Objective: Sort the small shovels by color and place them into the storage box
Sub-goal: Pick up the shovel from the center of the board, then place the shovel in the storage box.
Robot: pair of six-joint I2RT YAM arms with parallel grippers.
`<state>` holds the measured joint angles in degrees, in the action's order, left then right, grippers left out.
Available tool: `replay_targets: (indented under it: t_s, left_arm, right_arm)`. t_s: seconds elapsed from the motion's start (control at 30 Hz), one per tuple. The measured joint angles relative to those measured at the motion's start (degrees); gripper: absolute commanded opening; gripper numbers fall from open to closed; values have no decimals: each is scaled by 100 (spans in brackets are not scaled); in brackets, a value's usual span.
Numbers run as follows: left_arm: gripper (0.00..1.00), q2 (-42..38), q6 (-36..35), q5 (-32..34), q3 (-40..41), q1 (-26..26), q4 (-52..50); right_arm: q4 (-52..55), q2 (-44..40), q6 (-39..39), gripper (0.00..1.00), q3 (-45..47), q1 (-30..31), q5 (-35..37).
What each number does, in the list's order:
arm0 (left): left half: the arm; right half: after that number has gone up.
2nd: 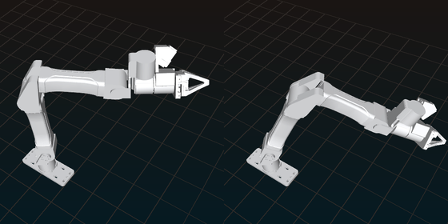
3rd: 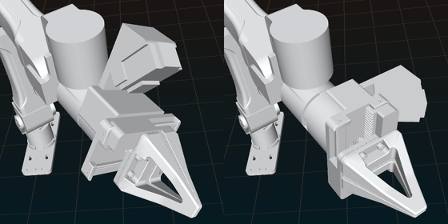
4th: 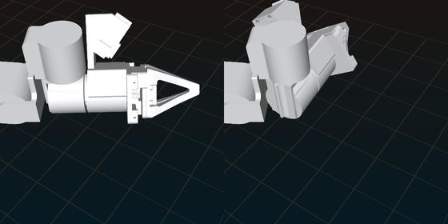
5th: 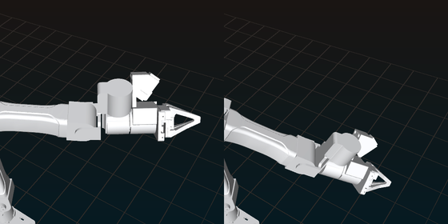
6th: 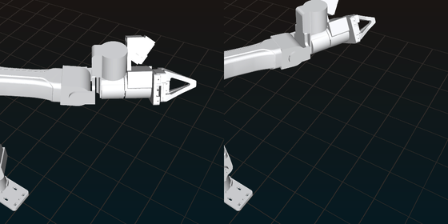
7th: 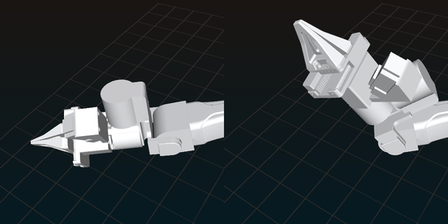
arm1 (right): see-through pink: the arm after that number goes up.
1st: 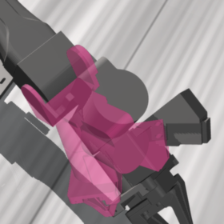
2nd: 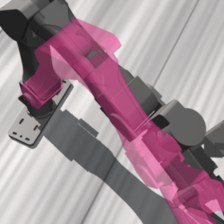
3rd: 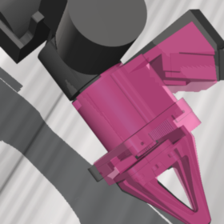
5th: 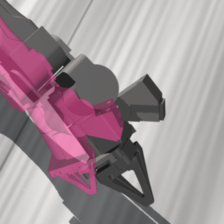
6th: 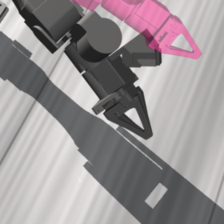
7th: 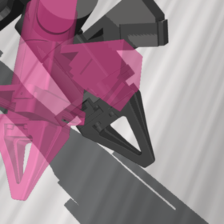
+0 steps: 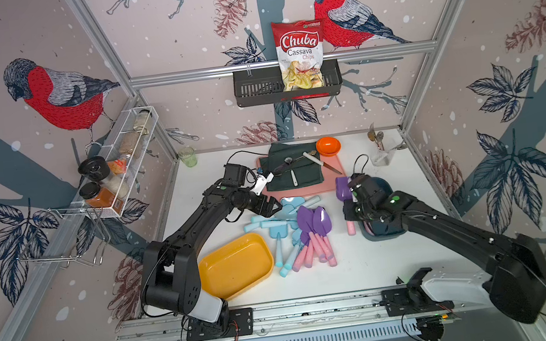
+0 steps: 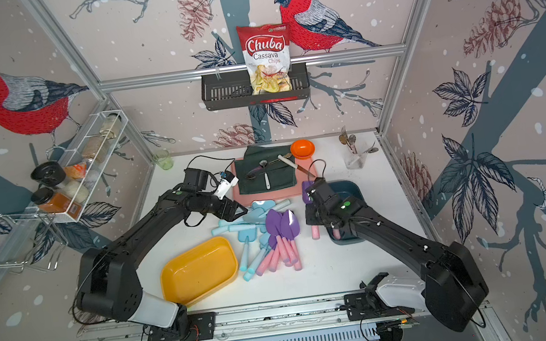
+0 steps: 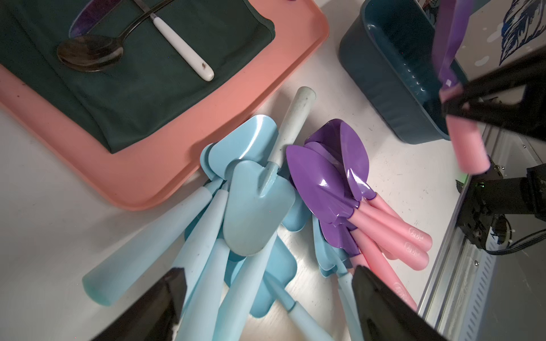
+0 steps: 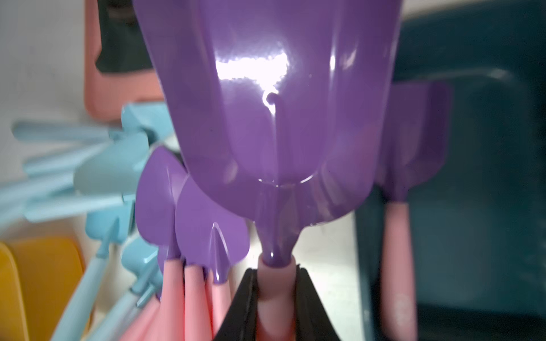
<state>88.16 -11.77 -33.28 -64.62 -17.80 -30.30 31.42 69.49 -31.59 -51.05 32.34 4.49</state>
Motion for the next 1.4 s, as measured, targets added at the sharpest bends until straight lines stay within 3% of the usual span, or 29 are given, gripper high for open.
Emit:
replay_targets:
  t_s: [0.17,0.4,0.63,1.03,1.17,1.3,1.4]
  left_arm:
    - [92,26,85,-114,-39,0,0]
    - [92,46,92,-96,4,0,2]
    - [92,66,129,-92,0,0,2]
    - [92,22,131,-92,33,0,7]
    - [92,0,131,-81,52,0,13]
    - [92,-20,131,-63,57,0,17]
    - [92,-26,131,-48,63,0,20]
  right_arm:
    - [697,96,599,12,-361,-1517,-369]
    - [1626,599,1086,13,-190,-2559,-627]
    - [1659,1397,1228,13,-402,-2756,-671]
    - [1709,2577,1641,17,-1174,-2586,-267]
    - [1825,2900,1641,21,-1233,-2529,-175]
    - [1897,3128,1637,36,-1314,-2437,24]
    - [1956,3215,1633,39,-1381,-2404,203]
